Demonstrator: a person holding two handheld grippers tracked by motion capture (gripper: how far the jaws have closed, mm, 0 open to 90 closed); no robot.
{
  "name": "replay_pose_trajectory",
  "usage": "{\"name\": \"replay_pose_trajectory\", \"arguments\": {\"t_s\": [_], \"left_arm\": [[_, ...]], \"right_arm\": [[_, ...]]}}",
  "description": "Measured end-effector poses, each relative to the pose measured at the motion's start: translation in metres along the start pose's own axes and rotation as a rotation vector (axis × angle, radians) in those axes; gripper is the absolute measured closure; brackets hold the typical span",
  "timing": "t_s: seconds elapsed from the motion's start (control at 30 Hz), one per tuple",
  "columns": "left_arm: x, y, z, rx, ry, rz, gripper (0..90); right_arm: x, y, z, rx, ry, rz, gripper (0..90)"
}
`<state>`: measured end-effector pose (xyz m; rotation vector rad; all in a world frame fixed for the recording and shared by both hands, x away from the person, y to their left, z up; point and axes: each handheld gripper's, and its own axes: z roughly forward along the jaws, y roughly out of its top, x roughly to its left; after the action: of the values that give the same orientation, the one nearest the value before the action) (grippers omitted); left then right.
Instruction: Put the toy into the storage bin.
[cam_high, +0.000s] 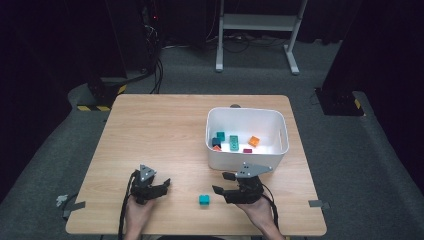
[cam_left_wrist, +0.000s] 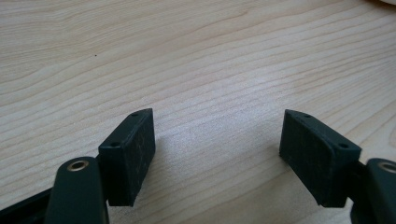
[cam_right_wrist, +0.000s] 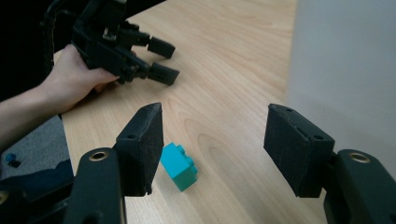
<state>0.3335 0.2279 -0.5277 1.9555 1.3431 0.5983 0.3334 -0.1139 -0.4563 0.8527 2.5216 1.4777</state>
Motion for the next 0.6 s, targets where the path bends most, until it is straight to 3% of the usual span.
{"name": "replay_pose_trajectory", "arguments": {"t_s": [0.6], "left_arm": [[0.000,0.000,0.000,0.000,0.000,0.000,26.9]], "right_arm": [[0.010,-0.026,0.042,0.094,0.066,-0.012,37.3]]}}
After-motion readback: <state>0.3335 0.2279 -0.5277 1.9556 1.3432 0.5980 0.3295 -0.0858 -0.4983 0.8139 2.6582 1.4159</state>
